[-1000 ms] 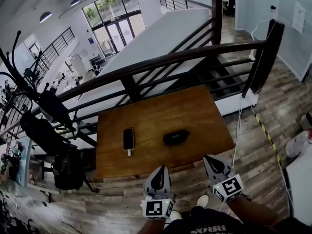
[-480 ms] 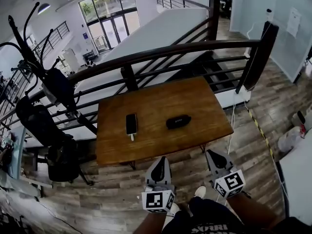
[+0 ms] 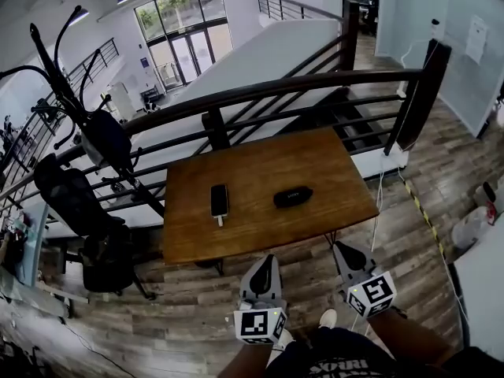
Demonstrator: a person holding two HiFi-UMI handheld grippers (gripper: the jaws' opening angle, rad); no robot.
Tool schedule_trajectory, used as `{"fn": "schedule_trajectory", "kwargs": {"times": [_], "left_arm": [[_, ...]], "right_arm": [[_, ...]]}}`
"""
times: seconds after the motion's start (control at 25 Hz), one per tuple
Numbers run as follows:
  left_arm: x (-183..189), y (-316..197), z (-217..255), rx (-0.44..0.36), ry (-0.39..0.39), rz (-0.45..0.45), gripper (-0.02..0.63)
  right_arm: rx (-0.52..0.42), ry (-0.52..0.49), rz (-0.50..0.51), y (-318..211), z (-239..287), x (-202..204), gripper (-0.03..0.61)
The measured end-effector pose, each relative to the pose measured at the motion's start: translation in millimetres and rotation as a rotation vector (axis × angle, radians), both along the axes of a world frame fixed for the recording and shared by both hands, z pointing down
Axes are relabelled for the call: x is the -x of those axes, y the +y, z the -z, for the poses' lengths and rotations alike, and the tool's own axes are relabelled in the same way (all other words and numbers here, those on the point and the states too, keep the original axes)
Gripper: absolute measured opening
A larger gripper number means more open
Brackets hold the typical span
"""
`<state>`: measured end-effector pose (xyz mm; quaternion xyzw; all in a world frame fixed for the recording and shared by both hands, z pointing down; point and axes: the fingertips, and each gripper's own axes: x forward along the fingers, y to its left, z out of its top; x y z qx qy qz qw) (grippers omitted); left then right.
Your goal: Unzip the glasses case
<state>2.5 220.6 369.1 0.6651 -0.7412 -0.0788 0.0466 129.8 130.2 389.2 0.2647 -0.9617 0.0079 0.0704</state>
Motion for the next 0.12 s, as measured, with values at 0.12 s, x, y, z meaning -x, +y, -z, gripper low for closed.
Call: {"fn": "schedule_trajectory", "kwargs": {"times": [0.12], "left_arm": [[-4.3, -2.9, 6.6, -0.017, 0.016, 0.013, 0.005]], "right_arm": [[-0.008, 0.004, 0.009, -3.8, 3.6, -4.5, -0.002]]}}
